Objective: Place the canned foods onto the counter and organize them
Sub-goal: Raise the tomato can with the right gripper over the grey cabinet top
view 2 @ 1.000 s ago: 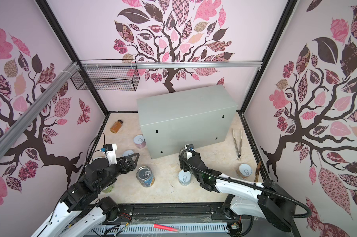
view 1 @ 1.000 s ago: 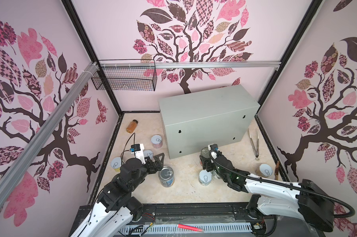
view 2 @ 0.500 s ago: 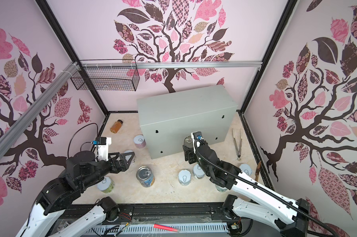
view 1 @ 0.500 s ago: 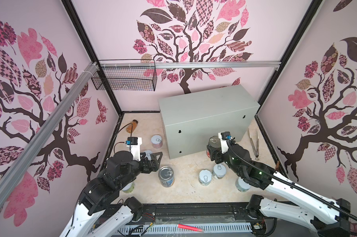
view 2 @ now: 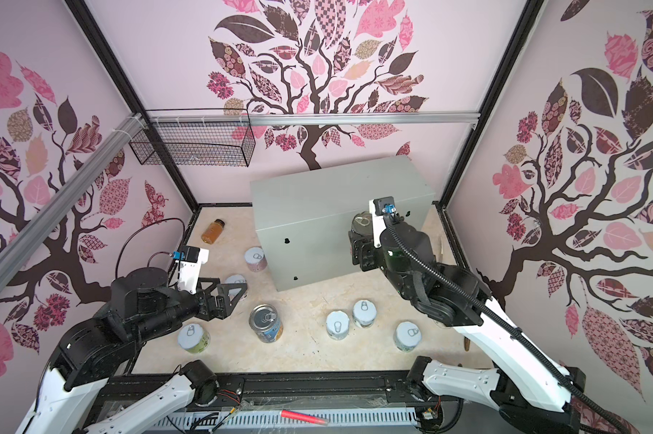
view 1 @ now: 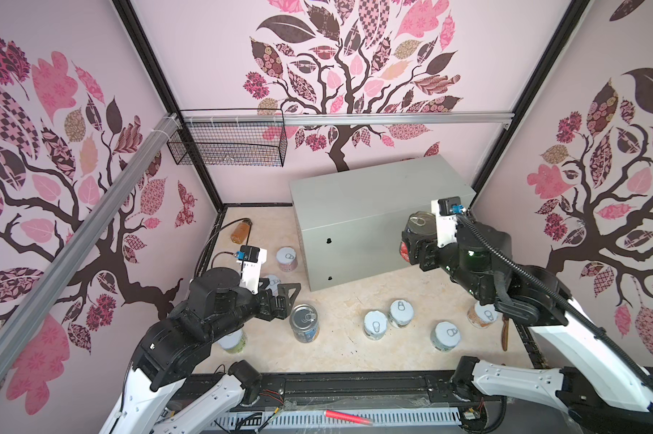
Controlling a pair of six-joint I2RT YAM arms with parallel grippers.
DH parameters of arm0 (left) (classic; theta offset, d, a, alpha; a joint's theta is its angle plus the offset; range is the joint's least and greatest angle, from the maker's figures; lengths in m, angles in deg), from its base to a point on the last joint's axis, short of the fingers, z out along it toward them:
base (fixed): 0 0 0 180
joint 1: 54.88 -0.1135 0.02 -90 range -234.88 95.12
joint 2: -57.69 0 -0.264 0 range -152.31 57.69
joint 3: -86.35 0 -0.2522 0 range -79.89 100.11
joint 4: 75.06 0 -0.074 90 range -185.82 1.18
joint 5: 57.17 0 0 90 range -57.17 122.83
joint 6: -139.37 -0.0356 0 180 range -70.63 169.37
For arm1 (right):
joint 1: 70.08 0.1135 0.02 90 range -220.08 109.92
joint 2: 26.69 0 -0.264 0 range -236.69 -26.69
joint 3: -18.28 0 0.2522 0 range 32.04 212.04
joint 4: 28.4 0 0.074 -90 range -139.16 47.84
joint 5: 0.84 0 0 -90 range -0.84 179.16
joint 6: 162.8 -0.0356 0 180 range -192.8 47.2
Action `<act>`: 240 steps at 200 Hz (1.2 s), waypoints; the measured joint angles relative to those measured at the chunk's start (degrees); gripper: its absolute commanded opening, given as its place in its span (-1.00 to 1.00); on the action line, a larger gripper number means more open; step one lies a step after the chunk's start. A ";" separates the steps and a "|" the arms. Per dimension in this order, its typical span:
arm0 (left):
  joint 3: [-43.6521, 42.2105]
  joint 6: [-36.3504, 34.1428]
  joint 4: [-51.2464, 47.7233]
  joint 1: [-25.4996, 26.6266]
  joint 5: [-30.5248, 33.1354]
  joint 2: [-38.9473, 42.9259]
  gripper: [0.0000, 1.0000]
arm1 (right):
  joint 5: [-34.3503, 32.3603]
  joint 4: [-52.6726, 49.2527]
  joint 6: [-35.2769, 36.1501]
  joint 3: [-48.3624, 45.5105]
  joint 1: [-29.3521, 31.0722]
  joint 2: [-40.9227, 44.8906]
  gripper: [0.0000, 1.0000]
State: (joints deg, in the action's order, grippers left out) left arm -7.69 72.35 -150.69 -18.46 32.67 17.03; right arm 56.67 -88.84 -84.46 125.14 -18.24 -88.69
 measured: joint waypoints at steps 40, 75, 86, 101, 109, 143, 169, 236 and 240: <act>0.33 -0.96 0.02 0.00 -0.39 -0.31 0.96 | -0.17 -5.27 1.84 14.34 -2.97 -6.67 -0.23; 0.70 -0.57 1.42 0.00 -2.19 -2.43 0.96 | 5.20 -6.40 2.71 20.55 -14.03 -11.26 -0.22; 0.63 -0.48 2.45 0.00 -2.67 -3.10 0.96 | 6.38 -6.88 2.86 22.53 -16.35 -13.29 -0.23; 0.02 -0.50 3.80 0.00 -2.62 -3.26 0.96 | 9.18 -7.54 2.86 26.05 -19.04 -16.63 -0.24; -0.76 -0.52 4.55 0.00 -2.40 -3.02 0.96 | 11.41 -7.61 2.73 27.67 -20.81 -18.47 -0.25; -4.15 -0.57 5.81 0.00 -0.83 -1.38 0.96 | 18.18 -6.10 2.10 30.45 -28.24 -25.22 -0.28; -5.90 -0.81 6.32 0.00 1.20 -0.37 0.96 | 20.98 -5.55 1.36 32.00 -32.63 -30.21 -0.29; -13.33 -1.18 9.20 0.00 6.19 2.89 0.96 | 21.49 -3.63 3.37 43.95 -35.91 -43.28 -0.29; -13.81 -1.14 9.35 0.00 6.29 2.89 0.96 | 21.55 -3.43 3.58 44.59 -35.93 -43.93 -0.29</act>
State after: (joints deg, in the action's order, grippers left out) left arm -21.50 71.22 -141.33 -18.46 38.96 19.91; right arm 78.22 -92.27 -80.87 169.73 -54.18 -132.62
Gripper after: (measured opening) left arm 0.980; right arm 0.777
